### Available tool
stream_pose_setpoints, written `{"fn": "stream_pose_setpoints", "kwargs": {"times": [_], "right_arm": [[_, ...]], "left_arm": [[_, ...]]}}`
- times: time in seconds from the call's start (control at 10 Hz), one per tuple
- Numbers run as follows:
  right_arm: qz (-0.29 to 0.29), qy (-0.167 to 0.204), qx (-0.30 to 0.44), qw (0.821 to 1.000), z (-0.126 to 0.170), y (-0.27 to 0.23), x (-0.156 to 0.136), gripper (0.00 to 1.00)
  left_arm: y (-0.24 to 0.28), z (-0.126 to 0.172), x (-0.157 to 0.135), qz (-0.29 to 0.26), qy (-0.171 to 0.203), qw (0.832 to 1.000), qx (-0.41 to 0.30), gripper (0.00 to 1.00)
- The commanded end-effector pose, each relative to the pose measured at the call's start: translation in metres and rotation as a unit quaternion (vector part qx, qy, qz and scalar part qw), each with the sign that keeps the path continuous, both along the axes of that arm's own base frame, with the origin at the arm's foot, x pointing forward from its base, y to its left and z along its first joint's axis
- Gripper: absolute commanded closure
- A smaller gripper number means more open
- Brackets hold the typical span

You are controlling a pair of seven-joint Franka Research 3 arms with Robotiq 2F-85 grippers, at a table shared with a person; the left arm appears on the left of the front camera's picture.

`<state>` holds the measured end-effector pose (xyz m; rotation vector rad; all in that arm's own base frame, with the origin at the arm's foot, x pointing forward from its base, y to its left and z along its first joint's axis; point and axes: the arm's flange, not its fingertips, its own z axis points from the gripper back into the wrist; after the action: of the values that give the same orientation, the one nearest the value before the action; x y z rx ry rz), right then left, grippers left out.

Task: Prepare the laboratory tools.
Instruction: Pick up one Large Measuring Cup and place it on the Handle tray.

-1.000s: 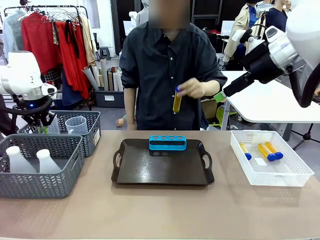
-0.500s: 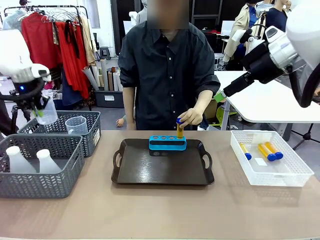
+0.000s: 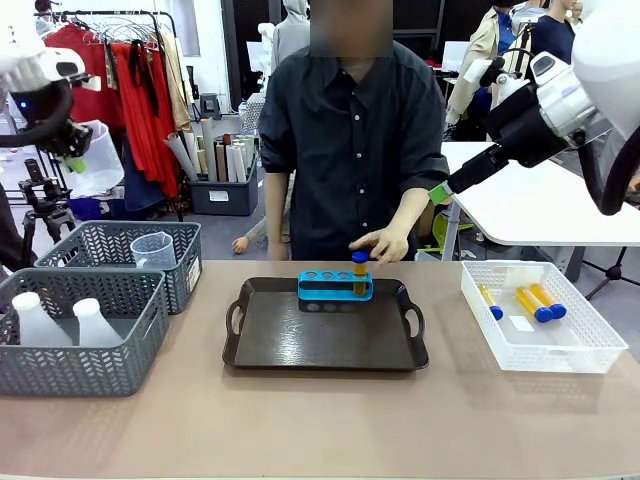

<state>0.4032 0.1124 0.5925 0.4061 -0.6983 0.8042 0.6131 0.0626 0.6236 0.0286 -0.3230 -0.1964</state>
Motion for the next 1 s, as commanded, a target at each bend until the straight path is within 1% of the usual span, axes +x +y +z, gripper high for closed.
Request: {"fn": "stream_pose_setpoints", "kwargs": {"times": [0.0, 0.2, 0.3, 0.5, 0.6, 0.7, 0.9], "right_arm": [[0.001, 0.001, 0.003, 1.0, 0.001, 0.0, 0.0, 0.0], [0.001, 0.001, 0.003, 1.0, 0.001, 0.0, 0.0, 0.0], [0.001, 0.001, 0.003, 1.0, 0.001, 0.0, 0.0, 0.0], [0.001, 0.001, 0.003, 1.0, 0.001, 0.0, 0.0, 0.0], [0.001, 0.001, 0.003, 1.0, 0.001, 0.0, 0.0, 0.0], [0.001, 0.001, 0.003, 1.0, 0.001, 0.0, 0.0, 0.0], [0.001, 0.001, 0.003, 1.0, 0.001, 0.0, 0.0, 0.0]], "left_arm": [[-0.013, 0.014, -0.012, -0.087, -0.009, 0.996, -0.008, 1.0], [-0.048, 0.034, -0.032, -0.179, -0.019, 0.984, 0.007, 1.0], [-0.063, 0.042, -0.043, -0.213, -0.02, 0.977, 0.009, 1.0], [-0.091, 0.052, -0.062, -0.263, -0.027, 0.964, 0.016, 1.0], [-0.107, 0.056, -0.071, -0.293, -0.034, 0.955, 0.02, 1.0], [-0.125, 0.057, -0.077, -0.331, -0.046, 0.942, 0.027, 1.0], [-0.162, 0.053, -0.076, -0.39, -0.036, 0.92, 0.031, 1.0]]}}
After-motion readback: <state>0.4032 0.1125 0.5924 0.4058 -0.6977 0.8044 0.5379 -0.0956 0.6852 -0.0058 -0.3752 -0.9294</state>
